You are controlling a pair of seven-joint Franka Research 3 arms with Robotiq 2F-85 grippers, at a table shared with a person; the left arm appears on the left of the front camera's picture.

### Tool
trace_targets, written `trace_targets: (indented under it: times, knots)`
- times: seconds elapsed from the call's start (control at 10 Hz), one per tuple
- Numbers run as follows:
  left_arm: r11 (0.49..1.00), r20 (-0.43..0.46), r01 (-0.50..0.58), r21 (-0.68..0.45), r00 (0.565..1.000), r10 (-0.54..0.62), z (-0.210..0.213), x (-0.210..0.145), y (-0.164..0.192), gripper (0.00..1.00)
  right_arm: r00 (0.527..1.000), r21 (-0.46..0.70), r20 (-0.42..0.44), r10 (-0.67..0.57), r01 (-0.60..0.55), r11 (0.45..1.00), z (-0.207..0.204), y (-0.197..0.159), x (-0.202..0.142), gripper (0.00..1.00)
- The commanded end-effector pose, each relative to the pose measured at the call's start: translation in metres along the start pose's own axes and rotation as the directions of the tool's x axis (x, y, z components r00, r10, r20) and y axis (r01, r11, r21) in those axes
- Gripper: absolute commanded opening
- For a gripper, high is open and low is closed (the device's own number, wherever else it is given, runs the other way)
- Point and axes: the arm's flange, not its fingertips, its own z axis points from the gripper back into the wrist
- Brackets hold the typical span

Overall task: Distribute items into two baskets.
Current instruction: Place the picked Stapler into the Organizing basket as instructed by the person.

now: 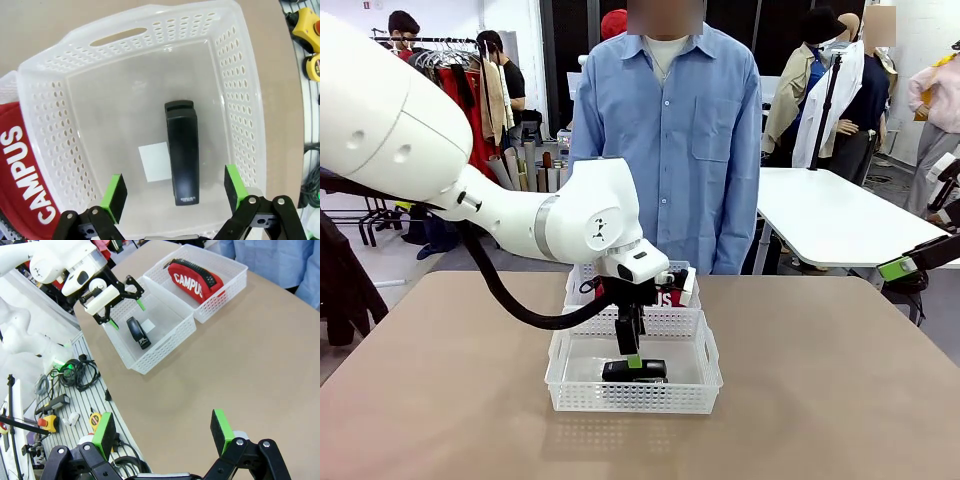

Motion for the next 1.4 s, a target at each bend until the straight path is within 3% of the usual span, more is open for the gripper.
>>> trace_targets:
  times: [0.0, 1.3]
  knots:
    - [1.0, -0.026, -0.014, 0.004, 1.0, 0.014, 0.0045, -0.0058, -0.0106, 1.0, 1.0, 0.005, 0.013, 0.004, -0.004, 1.0, 0.0, 0.0007, 0.0013, 1.0]
    - [1.0, -0.007, 0.0, 0.001, 1.0, 0.0, 0.0055, -0.0004, -0.0037, 1.0, 1.0, 0.005, 0.013, 0.004, -0.004, 1.0, 0.0, 0.0007, 0.0013, 1.0]
